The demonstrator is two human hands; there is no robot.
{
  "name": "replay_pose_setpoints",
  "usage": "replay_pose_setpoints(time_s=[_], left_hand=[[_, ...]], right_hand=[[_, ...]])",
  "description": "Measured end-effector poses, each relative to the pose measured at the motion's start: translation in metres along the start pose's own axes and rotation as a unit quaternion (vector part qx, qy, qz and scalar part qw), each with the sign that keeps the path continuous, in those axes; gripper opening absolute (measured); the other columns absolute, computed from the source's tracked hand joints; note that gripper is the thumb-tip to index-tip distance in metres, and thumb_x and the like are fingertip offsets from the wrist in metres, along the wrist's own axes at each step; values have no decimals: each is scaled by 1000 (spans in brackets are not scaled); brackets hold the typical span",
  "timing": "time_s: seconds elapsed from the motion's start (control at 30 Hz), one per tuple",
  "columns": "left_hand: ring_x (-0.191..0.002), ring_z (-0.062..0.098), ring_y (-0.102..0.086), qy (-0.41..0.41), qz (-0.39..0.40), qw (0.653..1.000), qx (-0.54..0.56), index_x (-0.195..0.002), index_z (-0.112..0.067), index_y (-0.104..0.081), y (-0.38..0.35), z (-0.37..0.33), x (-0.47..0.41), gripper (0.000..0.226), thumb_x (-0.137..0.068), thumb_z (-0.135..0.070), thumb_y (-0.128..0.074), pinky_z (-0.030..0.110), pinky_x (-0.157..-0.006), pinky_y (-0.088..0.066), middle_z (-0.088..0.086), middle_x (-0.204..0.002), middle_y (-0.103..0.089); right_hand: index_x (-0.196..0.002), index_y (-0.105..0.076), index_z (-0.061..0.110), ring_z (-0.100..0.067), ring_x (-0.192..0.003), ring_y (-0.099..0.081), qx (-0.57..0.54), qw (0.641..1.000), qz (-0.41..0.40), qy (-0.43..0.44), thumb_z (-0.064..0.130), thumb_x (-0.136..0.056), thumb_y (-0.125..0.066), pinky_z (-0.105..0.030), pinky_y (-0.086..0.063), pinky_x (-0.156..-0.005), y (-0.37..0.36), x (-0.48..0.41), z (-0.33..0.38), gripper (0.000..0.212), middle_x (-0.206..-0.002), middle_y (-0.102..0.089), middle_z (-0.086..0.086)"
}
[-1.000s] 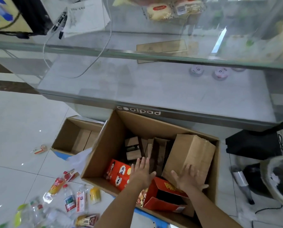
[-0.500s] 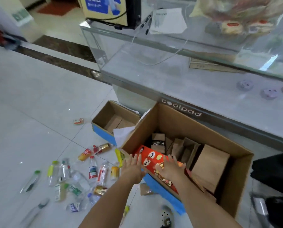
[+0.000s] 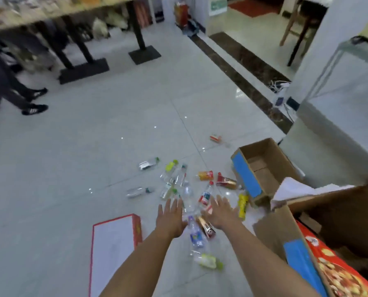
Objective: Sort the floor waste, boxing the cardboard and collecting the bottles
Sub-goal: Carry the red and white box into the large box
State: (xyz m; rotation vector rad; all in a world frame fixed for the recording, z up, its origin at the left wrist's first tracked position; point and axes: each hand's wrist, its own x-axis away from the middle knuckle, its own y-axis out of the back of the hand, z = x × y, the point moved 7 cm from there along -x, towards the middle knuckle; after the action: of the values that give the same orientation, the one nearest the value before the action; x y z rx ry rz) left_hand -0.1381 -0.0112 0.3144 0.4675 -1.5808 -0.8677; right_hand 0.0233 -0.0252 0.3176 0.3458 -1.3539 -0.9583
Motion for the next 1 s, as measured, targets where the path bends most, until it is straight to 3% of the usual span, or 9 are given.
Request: replay_pose_setpoints(time_s=[0.13, 0.3, 0.57, 0.7, 0.8, 0.93, 1.0], left_hand=[[-149, 27, 14, 91, 0, 994, 67, -153, -12, 11, -43, 107, 21, 71, -103, -44, -27, 48, -119, 6, 6, -162, 13], [-148, 25, 18, 194, 13, 963, 185, -153, -14, 14, -136, 188, 36, 71, -103, -44, -27, 48, -118, 10, 5, -161, 18], [-148, 28, 18, 309, 50, 900, 303, -153, -13, 13, -337, 238, 7, 74, -102, -45, -29, 51, -120, 7, 7, -161, 17], [-147, 29, 19, 379, 17, 850, 364, -152, -12, 16, -442, 258, -45, 79, -100, -49, -32, 50, -120, 6, 8, -159, 22], [-148, 30, 17, 476, -46, 765, 431, -152, -11, 17, -508, 282, -79, 85, -98, -55, -31, 44, -120, 3, 10, -158, 24], [-150, 28, 8, 590, -172, 561, 555, -152, -8, 14, -579, 318, -113, 88, -97, -52, -38, 37, -121, -8, 11, -160, 18], [-150, 27, 7, 614, -220, 477, 589, -152, -6, 13, -608, 330, -130, 87, -98, -48, -41, 36, -121, -9, 11, -161, 15]], right_hand=[[-154, -1, 27, -21, -150, 4, 65, 993, 22, 93, 60, -95, -26, -57, -1, -117, -33, -24, 112, 71, -162, 4, 2], [-154, 1, 24, -22, -150, 6, 158, 967, 79, 186, 58, -97, -24, -57, 0, -116, -116, -52, 202, 71, -162, 7, 0], [-154, 0, 24, -22, -150, 5, 295, 900, 145, 286, 61, -95, -22, -57, 1, -117, -316, -125, 246, 73, -162, 5, 1], [-154, 2, 22, -22, -150, 5, 317, 887, 144, 302, 62, -94, -24, -59, 0, -117, -406, -196, 247, 76, -162, 7, -1], [-153, 4, 19, -24, -150, 6, 297, 897, 123, 302, 62, -94, -28, -59, -1, -116, -460, -266, 257, 80, -162, 9, -3], [-153, 1, 16, -24, -149, 5, 171, 942, 50, 285, 57, -94, -37, -54, -1, -118, -494, -359, 286, 82, -161, 6, -6], [-153, 4, 13, -24, -149, 6, 113, 950, 9, 292, 55, -94, -39, -53, -3, -119, -506, -398, 302, 85, -161, 10, -6]])
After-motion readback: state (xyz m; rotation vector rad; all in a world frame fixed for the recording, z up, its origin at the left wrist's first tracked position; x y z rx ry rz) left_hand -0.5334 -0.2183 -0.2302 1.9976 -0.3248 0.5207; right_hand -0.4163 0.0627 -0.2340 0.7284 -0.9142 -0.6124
